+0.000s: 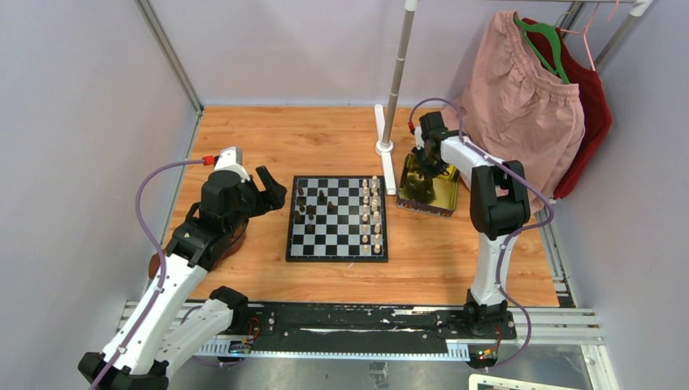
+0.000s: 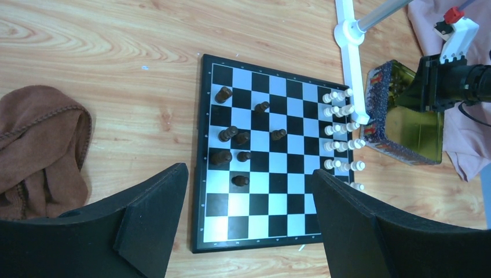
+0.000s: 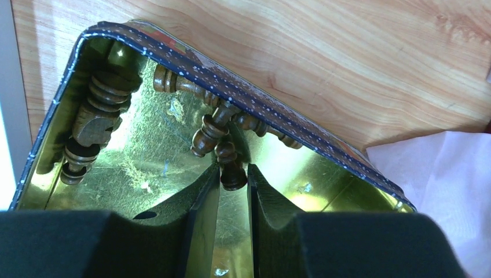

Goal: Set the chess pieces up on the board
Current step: Pick up the chess piece from the storage box.

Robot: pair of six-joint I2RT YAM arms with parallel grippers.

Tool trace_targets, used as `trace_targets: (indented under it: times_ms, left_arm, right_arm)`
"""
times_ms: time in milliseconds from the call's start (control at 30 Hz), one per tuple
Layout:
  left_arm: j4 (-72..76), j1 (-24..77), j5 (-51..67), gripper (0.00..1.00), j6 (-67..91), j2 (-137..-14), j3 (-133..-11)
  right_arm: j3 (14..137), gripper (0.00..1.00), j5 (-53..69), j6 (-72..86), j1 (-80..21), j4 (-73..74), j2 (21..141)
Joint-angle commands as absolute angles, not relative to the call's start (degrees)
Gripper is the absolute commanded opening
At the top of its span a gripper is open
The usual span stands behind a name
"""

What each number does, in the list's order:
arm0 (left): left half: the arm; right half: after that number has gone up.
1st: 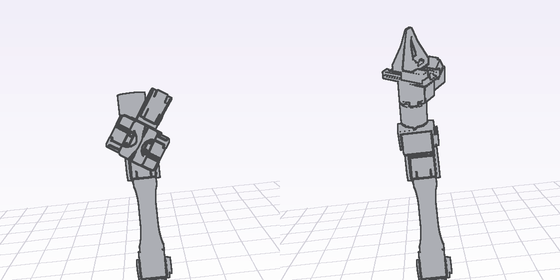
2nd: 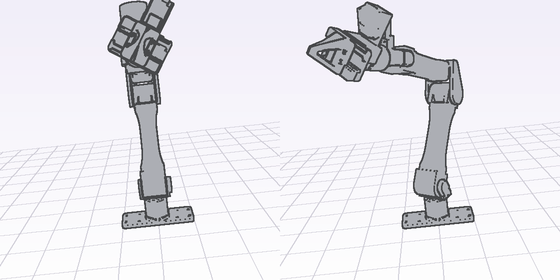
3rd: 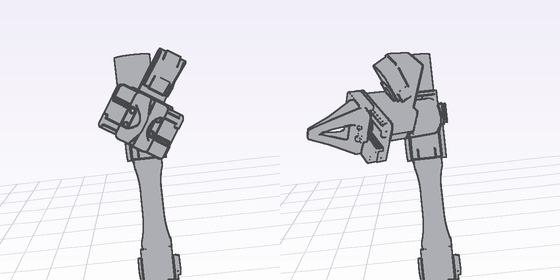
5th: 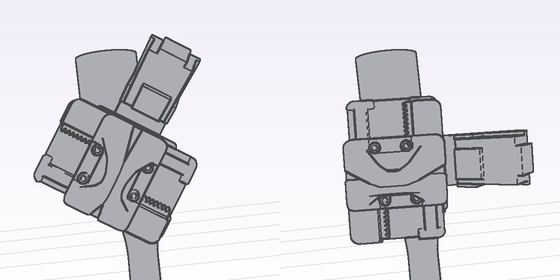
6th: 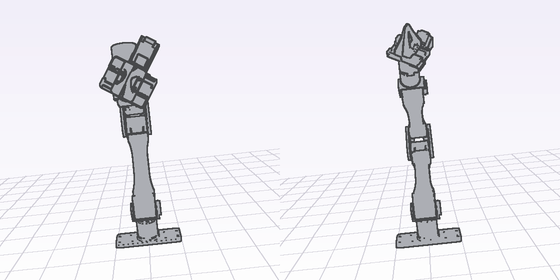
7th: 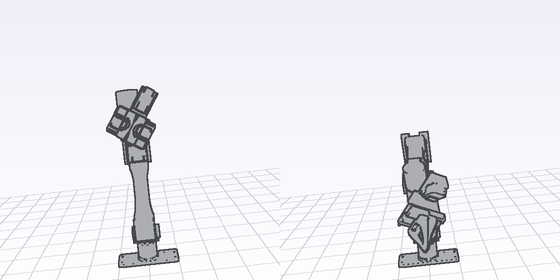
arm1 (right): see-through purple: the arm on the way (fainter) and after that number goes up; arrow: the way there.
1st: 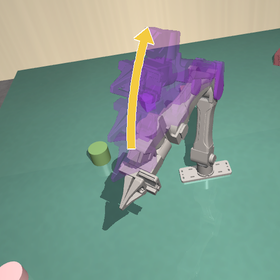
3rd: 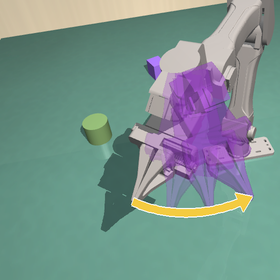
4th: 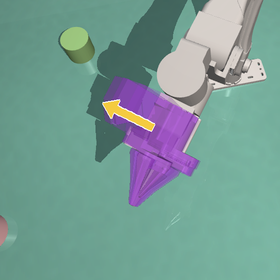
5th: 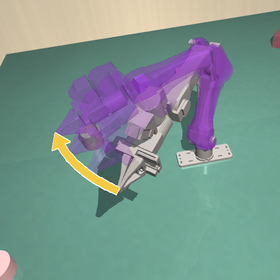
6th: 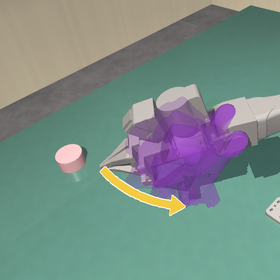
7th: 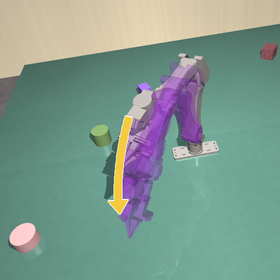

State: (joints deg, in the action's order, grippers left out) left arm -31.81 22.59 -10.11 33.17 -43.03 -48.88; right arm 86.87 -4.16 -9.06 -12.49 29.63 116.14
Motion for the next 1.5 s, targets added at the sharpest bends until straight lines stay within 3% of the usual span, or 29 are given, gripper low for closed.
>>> trace_targets:
  times_ms: [0, 167, 367, 467, 833, 1233, 1467]
  left_arm:
    - [-30.9, 22.3, -10.3, 0.84, 32.8, -42.7, -50.0]
    - [-31.0, 22.3, -10.4, 0.84, 32.8, -42.4, -49.8]
    - [-30.9, 22.3, -10.4, 0.84, 32.7, -42.4, -49.8]
    - [-30.4, 22.3, -9.9, 0.84, 32.8, -42.6, -49.7]
    - [-29.8, 22.3, -3.5, 0.86, 32.9, -47.6, -52.5]
    - [-23.1, 22.2, 7.5, 0.85, 35.6, -53.8, -53.7]
    - [-15.3, 22.2, 14.6, 0.83, 39.9, -57.6, -51.8]
  right_arm:
    - [88.5, 0.28, -1.9, -9.7, -11.5, 31.3, 118.0]
    - [88.2, 0.25, -1.1, -9.1, -11.4, 31.5, 118.1]
    - [87.1, 0.05, -0.9, -7.6, -11.4, 31.5, 116.4]
    - [86.4, 0.0, 1.1, -6.4, -11.6, 31.2, 114.4]
    - [82.4, 0.0, 2.9, -4.8, -17.2, 30.6, 103.7]
    - [76.5, 0.0, 26.2, -3.0, -26.5, 25.5, 90.8]
    - [76.1, 0.0, 33.0, -1.7, -34.8, 21.5, 89.4]
